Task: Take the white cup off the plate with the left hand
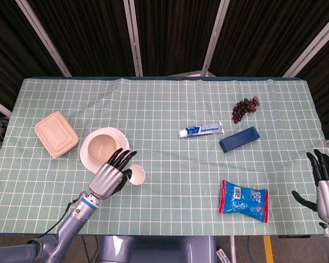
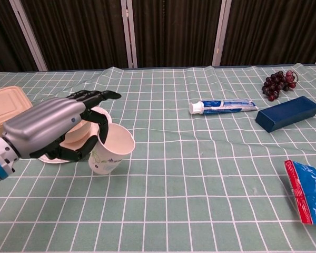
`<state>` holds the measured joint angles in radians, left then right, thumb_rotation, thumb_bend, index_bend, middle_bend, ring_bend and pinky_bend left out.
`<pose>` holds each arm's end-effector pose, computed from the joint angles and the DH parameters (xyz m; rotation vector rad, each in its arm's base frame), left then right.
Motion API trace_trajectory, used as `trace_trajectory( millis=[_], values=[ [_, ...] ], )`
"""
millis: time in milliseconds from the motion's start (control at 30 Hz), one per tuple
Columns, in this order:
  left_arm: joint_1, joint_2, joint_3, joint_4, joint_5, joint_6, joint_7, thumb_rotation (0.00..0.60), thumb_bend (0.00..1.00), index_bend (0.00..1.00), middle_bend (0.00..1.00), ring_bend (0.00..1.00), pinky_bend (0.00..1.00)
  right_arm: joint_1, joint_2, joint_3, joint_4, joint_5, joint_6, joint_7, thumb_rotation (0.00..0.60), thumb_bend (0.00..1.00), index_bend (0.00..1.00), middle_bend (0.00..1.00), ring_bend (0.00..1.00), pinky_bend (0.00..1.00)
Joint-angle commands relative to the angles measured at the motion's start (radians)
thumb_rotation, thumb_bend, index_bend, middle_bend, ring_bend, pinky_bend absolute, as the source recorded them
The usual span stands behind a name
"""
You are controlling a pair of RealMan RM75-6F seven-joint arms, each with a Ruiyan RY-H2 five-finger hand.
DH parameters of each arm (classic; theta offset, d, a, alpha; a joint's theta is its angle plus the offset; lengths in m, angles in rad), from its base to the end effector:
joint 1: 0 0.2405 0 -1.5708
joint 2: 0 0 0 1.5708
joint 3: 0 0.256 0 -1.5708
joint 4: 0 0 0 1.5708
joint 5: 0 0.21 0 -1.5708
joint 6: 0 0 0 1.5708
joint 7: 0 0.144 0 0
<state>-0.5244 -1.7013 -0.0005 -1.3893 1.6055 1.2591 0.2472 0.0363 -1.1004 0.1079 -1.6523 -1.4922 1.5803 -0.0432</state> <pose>-0.1582 0.2499 -0.0468 -1.9453 -0.7405 -1.1925 -0.3040 -0.1764 0.1826 1.2733 -0.8056 0.9449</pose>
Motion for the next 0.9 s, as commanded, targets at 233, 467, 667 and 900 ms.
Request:
trace_trajectory(
  millis=[233,467,667,900],
  values=[
    [0.040,-0.004,0.071,0.077,0.056,0.038,-0.079,0.600,0.65,0.56,0.00,0.00,0.00,-0.001,-0.001,0.000,-0.001,-0.004,0.001,0.001,0.600,0.04,0.03,0.00,0.00,0.00],
    [0.060,0.042,0.092,0.065,0.067,0.053,-0.098,0.600,0.48,0.47,0.00,0.00,0.00,0.002,-0.005,-0.002,0.001,-0.004,-0.005,-0.009,0.600,0.04,0.03,0.00,0.00,0.00],
    [0.078,0.087,0.095,0.055,0.057,0.055,-0.093,0.600,0.34,0.32,0.00,0.00,0.00,0.004,-0.014,-0.007,0.000,-0.011,-0.008,-0.025,0.600,0.04,0.03,0.00,0.00,0.00],
    [0.088,0.119,0.088,0.041,0.044,0.050,-0.114,0.600,0.27,0.15,0.00,0.00,0.00,0.004,-0.017,-0.006,0.002,-0.005,-0.012,-0.034,0.600,0.04,0.03,0.00,0.00,0.00]
  ],
)
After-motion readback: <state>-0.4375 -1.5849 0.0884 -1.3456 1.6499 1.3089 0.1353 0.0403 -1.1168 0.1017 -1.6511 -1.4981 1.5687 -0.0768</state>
